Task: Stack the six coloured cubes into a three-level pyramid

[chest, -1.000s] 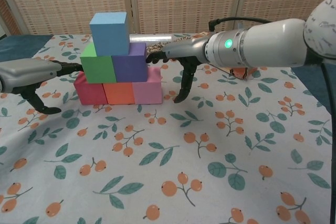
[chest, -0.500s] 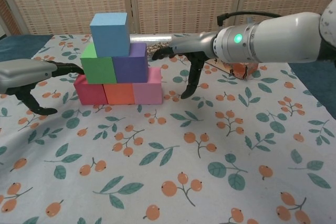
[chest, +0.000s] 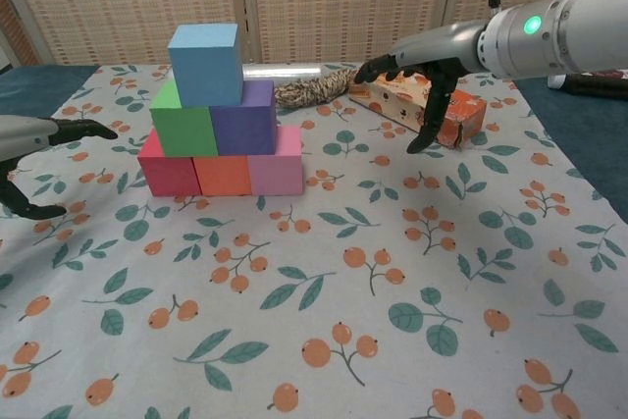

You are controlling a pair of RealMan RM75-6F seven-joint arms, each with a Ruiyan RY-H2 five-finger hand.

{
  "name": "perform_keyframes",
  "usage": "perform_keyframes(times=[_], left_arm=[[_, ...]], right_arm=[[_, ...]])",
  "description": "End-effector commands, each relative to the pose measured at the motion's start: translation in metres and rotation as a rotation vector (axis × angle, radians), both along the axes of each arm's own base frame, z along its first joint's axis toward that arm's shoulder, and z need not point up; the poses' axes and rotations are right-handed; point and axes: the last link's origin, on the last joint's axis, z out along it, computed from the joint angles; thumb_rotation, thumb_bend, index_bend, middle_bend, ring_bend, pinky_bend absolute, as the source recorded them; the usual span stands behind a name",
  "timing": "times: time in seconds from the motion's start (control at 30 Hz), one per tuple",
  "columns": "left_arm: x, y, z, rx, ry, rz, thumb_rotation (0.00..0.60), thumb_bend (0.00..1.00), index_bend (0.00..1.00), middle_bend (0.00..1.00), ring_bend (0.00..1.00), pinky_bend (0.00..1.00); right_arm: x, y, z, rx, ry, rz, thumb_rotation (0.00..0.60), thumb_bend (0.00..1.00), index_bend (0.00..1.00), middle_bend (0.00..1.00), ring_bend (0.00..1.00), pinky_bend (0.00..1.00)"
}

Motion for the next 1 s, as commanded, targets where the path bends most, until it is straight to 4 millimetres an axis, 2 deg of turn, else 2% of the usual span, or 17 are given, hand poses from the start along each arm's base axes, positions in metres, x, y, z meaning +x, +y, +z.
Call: perform_keyframes(times=[0.03, 0.43, 1.0], left_arm=[[-0.005, 0.0, -0.004, -0.009, 0.004, 0.018, 0.6, 0.31, 0.0, 0.0, 0.0, 0.0], [-0.009, 0.002, -0.015, -0.026, 0.015, 0.04, 0.6, 0.31, 0.0, 0.0, 0.0, 0.0], [-0.002, 0.01, -0.034, -0.052, 0.04, 0.022, 0.6, 0.31, 0.0, 0.0, 0.0, 0.0]], right_arm=[[-0.005, 0.002, -0.004, 0.014, 0.001, -0.013, 0.6, 0.03, 0.0, 0.0, 0.0, 0.0], [-0.012, 0.004, -0.029, 0.073, 0.033, -0.015, 0.6, 0.03, 0.0, 0.0, 0.0, 0.0], [0.006, 0.002, -0.073, 0.138, -0.009, 0.001, 0.6, 0.03, 0.0, 0.0, 0.0, 0.0]])
